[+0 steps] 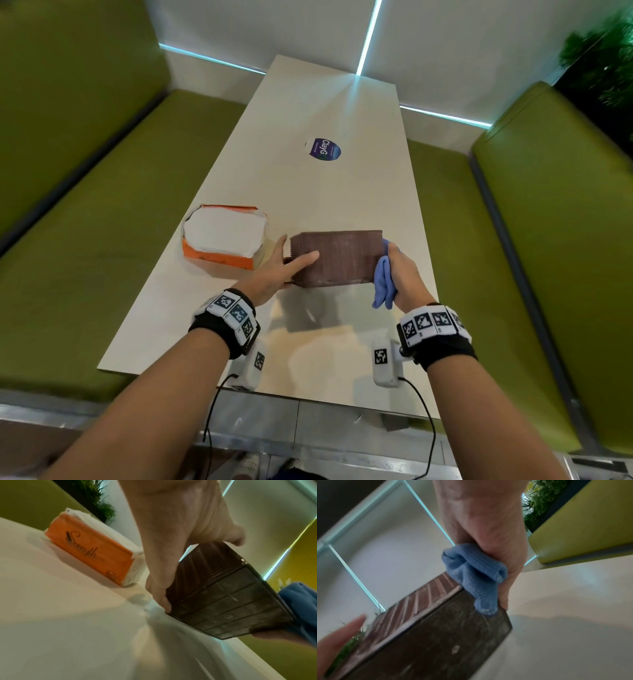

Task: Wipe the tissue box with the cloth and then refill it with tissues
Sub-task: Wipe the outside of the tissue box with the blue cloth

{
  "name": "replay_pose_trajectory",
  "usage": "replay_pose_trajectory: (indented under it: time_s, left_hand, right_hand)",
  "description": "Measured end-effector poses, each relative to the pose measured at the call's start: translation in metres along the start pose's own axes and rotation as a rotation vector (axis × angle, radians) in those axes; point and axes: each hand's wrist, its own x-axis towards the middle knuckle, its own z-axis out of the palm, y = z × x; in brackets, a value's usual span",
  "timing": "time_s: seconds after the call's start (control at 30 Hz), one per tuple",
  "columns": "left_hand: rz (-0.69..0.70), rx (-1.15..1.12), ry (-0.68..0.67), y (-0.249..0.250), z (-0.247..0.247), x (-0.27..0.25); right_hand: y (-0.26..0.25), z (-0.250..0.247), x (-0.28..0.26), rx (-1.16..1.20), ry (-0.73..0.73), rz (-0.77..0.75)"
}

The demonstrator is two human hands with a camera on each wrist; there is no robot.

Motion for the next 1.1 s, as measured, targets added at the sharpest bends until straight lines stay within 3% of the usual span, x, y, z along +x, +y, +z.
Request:
replay_pose_trajectory:
  time_s: [0.13, 0.23, 0.33, 0.4, 0.47, 0.6, 0.7, 0.77, 0.87, 0.97, 1.03, 1.1]
  left_hand:
    - [0.071, 0.279, -0.155, 0.007, -0.006, -0.008]
    - [0.100, 0.410, -0.078, 0.003, -0.012, -0.005]
    - [0.132, 0.388, -0.019, -0.004, -0.019, -0.003]
    - [0.145, 0.404, -0.017, -0.006, -0.022, -0.004]
    - [0.157, 0.427, -0.002, -0.005, -0.023, -0.004]
    - [0.160, 0.475, 0.039, -0.004, -0.025, -0.001]
    - [0.145, 0.499, 0.063, -0.005, -0.025, -0.001]
    - [0.163, 0.497, 0.088, -0.010, -0.022, 0.000]
    - [0.220, 0.405, 0.117, -0.017, -0.013, 0.003]
    - [0.283, 0.392, 0.159, -0.021, -0.008, 0.004]
    - [0.290, 0.383, 0.173, -0.021, -0.007, 0.003]
    - [0.280, 0.364, 0.178, -0.025, -0.009, 0.005]
  right_hand:
    - [-0.018, 0.002, 0.000, -0.090, -0.022, -0.014]
    - [-0.023, 0.007, -0.002, -0.205, -0.082, 0.014]
    - [-0.021, 0.006, 0.000, -0.283, -0.059, 0.028]
    - [-0.027, 0.004, -0.003, -0.465, 0.059, -0.068]
    - [-0.039, 0.004, -0.010, -0.601, 0.191, -0.276]
    - [-0.062, 0.016, -0.031, -0.392, 0.148, -0.613]
    - [-0.077, 0.034, -0.028, -0.348, 0.224, -0.731]
    - [-0.076, 0.056, -0.028, -0.381, 0.257, -0.730]
    - [-0.043, 0.102, -0.043, -0.649, 0.140, -0.665]
    - [-0.002, 0.133, -0.053, -1.174, -0.031, -0.797]
    - [-0.008, 0.121, -0.042, -1.430, -0.024, -0.839]
    - [-0.022, 0.093, -0.024, -1.522, 0.022, -0.726]
